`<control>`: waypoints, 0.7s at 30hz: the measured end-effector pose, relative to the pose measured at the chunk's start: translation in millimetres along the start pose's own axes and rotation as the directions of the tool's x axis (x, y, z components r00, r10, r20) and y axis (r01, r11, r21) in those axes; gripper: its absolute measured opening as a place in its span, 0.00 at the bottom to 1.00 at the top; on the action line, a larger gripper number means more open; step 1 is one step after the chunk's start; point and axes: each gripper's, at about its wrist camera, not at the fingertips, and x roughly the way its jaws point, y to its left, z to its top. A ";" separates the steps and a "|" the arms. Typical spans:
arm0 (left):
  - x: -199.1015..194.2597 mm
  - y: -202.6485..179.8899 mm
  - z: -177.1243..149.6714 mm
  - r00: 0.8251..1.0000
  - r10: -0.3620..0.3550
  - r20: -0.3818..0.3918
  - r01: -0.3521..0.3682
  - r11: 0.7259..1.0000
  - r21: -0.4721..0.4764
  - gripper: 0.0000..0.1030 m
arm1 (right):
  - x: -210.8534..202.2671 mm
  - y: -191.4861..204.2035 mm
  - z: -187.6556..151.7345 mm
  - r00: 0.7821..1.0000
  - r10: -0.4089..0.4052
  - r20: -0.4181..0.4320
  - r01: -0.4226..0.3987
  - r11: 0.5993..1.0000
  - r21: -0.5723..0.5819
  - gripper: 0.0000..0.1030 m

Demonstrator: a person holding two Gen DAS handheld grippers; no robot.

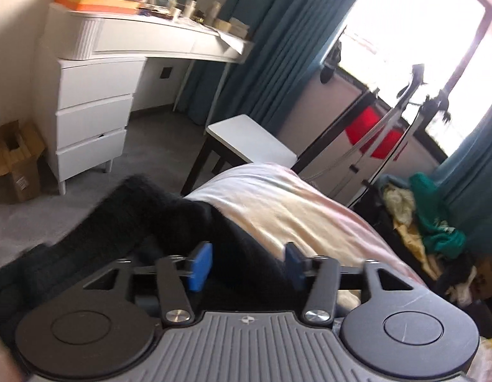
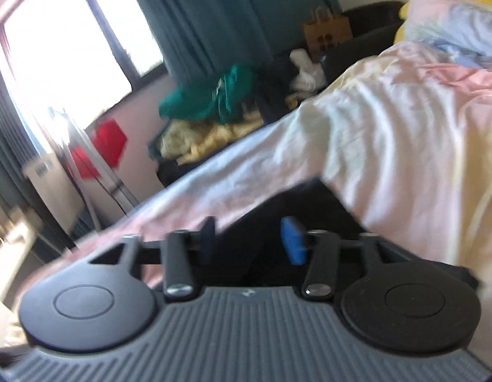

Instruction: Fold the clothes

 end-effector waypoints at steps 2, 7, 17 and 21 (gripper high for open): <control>-27.8 16.6 -7.4 0.999 -0.030 -0.014 0.029 0.996 -0.080 0.71 | -29.2 -15.9 1.9 0.999 0.013 0.033 -0.015 0.997 0.076 0.61; -83.4 74.1 -46.3 0.994 -0.089 -0.061 0.067 0.954 -0.292 0.78 | -84.6 -71.1 -17.1 0.999 0.028 0.016 -0.032 0.945 0.326 0.60; -57.9 144.2 -114.4 0.977 -0.171 -0.130 0.084 0.860 -0.503 0.71 | -77.4 -108.4 -67.2 0.982 0.168 -0.088 -0.086 0.810 0.581 0.60; -23.3 142.8 -113.9 0.985 -0.143 -0.095 0.079 0.869 -0.488 0.59 | -42.9 -106.7 -71.6 0.978 0.154 -0.141 -0.042 0.809 0.586 0.60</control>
